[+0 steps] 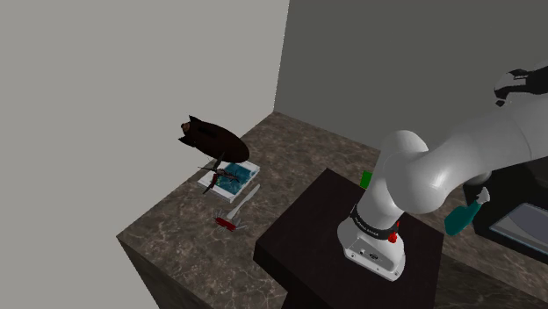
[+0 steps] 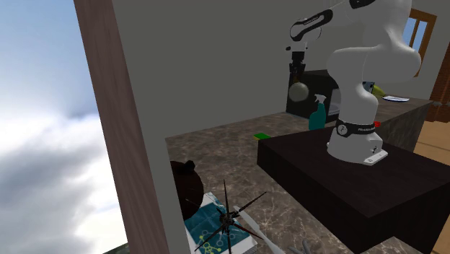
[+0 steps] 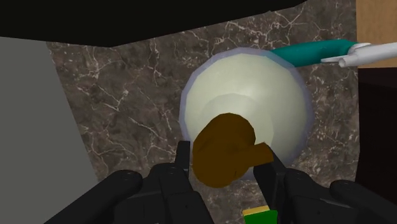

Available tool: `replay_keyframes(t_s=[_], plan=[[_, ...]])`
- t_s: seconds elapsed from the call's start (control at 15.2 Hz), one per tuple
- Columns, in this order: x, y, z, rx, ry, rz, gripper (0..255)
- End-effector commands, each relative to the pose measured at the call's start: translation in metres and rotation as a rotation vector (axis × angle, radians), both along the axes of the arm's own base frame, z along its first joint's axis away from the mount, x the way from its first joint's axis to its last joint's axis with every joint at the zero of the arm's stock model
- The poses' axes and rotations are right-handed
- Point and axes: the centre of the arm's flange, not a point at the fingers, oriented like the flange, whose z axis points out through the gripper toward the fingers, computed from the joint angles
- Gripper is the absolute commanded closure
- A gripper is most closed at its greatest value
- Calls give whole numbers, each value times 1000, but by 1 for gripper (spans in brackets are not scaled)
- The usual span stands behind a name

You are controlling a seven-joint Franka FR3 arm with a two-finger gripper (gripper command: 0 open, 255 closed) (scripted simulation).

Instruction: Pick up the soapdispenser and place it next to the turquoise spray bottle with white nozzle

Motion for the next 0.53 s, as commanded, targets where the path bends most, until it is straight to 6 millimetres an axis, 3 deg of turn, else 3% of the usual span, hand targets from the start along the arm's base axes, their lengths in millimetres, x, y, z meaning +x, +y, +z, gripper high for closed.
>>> replay_keyframes(t_s=[0.0, 0.46], plan=[[0, 0, -11, -1, 0, 0, 255], [0, 0, -48, -1, 0, 0, 255]])
